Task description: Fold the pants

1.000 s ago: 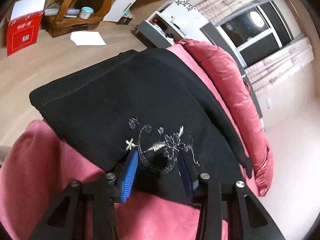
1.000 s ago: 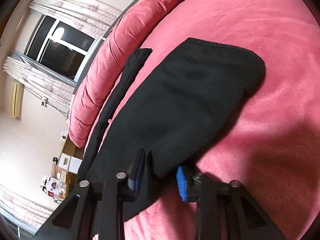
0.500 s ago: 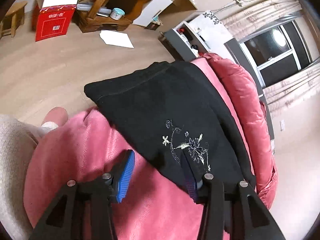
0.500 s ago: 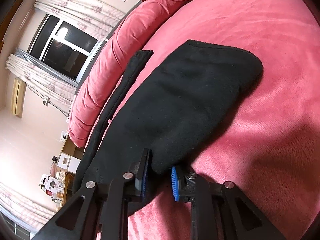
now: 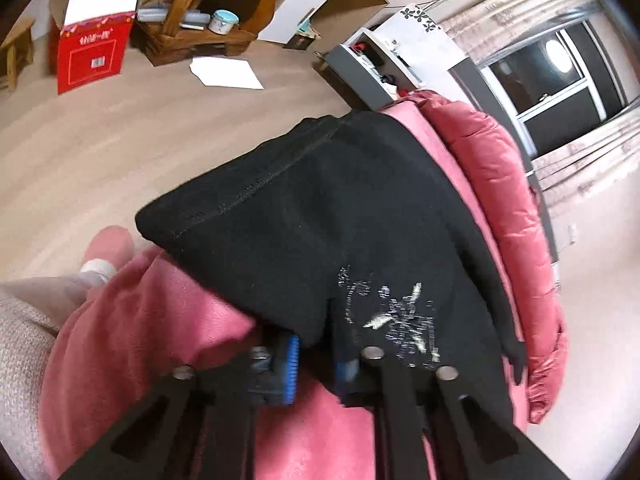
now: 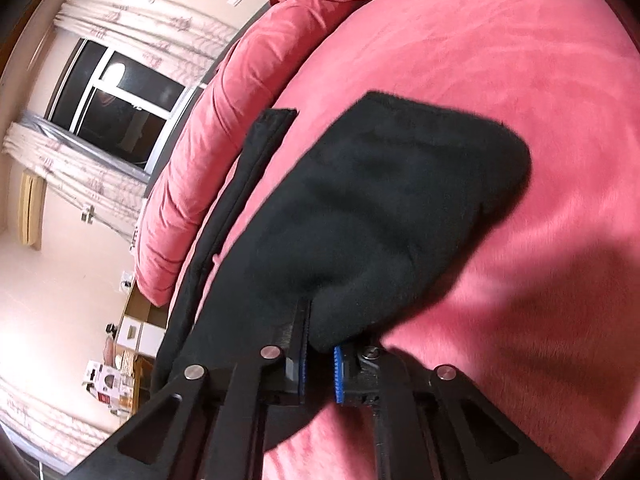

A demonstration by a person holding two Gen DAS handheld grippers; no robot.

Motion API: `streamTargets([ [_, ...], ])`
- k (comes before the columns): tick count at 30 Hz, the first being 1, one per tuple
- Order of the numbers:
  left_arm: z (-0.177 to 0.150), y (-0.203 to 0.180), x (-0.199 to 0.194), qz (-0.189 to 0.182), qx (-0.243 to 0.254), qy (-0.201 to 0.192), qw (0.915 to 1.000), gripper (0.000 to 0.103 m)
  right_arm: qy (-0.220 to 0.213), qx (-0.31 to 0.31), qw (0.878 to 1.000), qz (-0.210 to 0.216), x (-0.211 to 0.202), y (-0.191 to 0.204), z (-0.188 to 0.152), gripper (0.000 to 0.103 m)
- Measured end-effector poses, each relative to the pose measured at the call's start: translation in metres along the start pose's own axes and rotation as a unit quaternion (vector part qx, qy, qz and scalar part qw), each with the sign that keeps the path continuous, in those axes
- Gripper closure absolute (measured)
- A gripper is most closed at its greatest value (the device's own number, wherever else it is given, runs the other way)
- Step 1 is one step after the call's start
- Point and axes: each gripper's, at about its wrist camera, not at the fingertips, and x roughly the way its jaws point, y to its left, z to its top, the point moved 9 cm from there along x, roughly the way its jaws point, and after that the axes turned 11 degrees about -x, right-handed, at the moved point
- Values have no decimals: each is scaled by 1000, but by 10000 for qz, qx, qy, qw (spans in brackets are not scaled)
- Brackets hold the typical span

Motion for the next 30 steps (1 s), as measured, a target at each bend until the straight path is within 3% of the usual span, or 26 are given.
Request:
streamTargets([
  [3, 2, -5, -13, -92, -36, 6, 10000, 96, -105, -183, 9997, -88, -11, 11, 12, 95],
  [7, 2, -20, -33, -114, 367, -82, 9992, 97, -309, -650, 9972, -221, -33, 28, 25, 95],
  [14, -15, -31, -61, 82, 941, 35, 9955, 97, -479, -588, 9966, -316, -71, 23, 31, 96],
  [19, -36, -19, -67, 425, 1204, 258, 9915, 96, -336, -814, 9945, -572, -91, 6, 22, 96],
  [22, -45, -12, -57, 728, 1468, 329, 9859, 96, -214, -567, 9957, -694, -89, -17, 12, 96],
  [27, -52, 7, -42, 1006, 1308, 545, 9848, 96, 54, -115, 9948, -1006, -72, -45, -6, 96],
  [30, -52, 5, -41, 1065, 1336, 540, 9838, 89, 189, -207, 9924, -1199, -70, -46, -7, 94],
])
